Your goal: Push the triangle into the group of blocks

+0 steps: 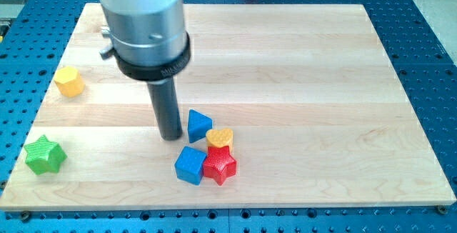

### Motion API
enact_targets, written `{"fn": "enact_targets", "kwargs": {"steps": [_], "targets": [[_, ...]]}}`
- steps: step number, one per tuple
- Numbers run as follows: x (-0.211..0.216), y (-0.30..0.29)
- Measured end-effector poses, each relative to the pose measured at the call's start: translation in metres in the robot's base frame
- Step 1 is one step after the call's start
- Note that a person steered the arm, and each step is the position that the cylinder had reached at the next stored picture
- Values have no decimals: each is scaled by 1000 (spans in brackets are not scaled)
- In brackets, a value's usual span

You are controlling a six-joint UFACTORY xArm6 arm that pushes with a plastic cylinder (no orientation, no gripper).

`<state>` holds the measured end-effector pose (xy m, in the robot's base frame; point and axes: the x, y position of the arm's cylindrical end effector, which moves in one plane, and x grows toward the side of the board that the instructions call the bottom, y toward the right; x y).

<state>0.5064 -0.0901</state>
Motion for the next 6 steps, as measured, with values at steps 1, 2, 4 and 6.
{"fn": "enact_targets", "kwargs": {"steps": [1, 2, 4, 6], "targets": [[-29, 16], [-16, 51], [26, 33], [13, -112]]}}
